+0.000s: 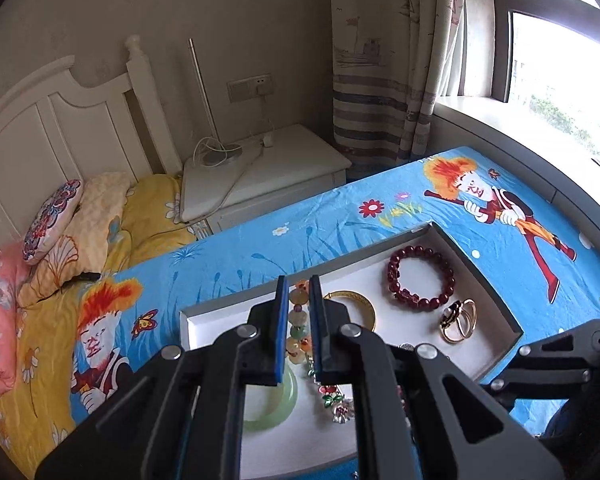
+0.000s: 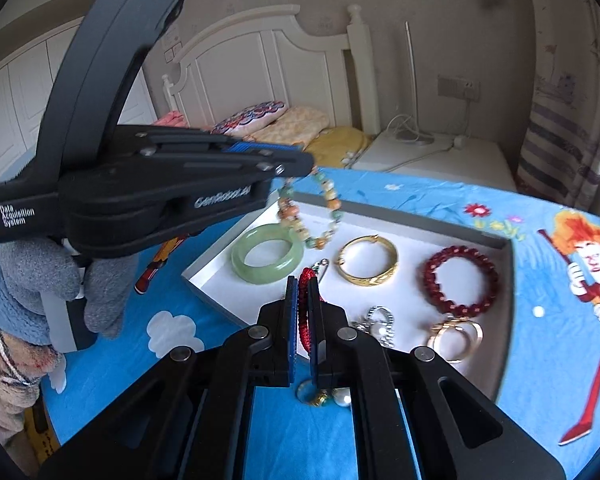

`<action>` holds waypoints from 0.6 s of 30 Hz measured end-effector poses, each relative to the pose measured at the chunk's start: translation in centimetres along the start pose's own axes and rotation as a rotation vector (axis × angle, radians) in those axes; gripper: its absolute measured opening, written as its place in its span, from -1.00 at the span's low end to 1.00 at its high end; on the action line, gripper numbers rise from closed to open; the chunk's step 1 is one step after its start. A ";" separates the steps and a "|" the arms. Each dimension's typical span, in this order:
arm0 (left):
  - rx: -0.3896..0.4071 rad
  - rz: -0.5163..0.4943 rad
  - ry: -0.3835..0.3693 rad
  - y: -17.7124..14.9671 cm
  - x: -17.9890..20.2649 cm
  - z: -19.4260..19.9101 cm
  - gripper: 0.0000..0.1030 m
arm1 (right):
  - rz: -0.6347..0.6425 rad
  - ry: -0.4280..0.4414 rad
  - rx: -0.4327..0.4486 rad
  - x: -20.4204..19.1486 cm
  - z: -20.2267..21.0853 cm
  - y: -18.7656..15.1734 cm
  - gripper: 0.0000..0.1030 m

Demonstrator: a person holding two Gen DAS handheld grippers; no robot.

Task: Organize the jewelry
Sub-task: 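Place the red string bracelet in the tray with the right tool while the left tool places the bead bracelet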

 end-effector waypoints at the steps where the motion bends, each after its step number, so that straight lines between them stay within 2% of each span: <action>1: -0.009 0.005 0.003 -0.1 -0.3 -0.7 -0.82 | -0.004 -0.001 -0.011 0.0 -0.6 -0.1 -0.91; 5: -0.067 0.037 0.035 -1.8 -1.7 -3.9 -0.82 | -0.014 -0.043 -0.056 1.2 -3.2 -0.5 -0.91; 10: -0.123 0.082 0.113 -3.9 -4.3 -6.6 -0.78 | -0.008 -0.118 -0.091 3.1 -4.9 -1.0 -0.86; 12: -0.136 0.120 0.111 -4.4 -5.3 -6.9 -0.44 | -0.017 -0.128 -0.095 3.4 -4.8 -1.1 -0.78; 13: -0.129 0.132 0.115 -4.5 -5.7 -6.8 -0.06 | -0.023 -0.129 -0.092 3.6 -4.6 -1.0 -0.61; 14: -0.114 0.138 0.128 -4.5 -6.0 -6.5 0.24 | -0.031 -0.126 -0.084 3.7 -4.3 -0.9 -0.25; 15: -0.096 0.142 0.146 -4.5 -6.4 -6.1 0.31 | -0.044 -0.119 -0.066 3.8 -3.8 -0.7 0.00; 16: -0.086 0.148 0.154 -4.4 -6.6 -5.7 0.33 | -0.055 -0.114 -0.042 4.0 -3.2 -0.3 0.34; 18: -0.070 0.164 0.176 -4.3 -7.1 -4.5 0.33 | -0.056 -0.121 -0.004 4.2 -1.8 0.4 0.36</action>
Point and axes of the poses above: each gripper's, at about its wrist camera, not at the fingertips, and z roughly against the way its jaws point, x to its right, y to its top, the point moved 4 cm from there along -z, roughly the way its jaws point, and after that the axes turned 12 degrees about x, right-handed, at the moved point
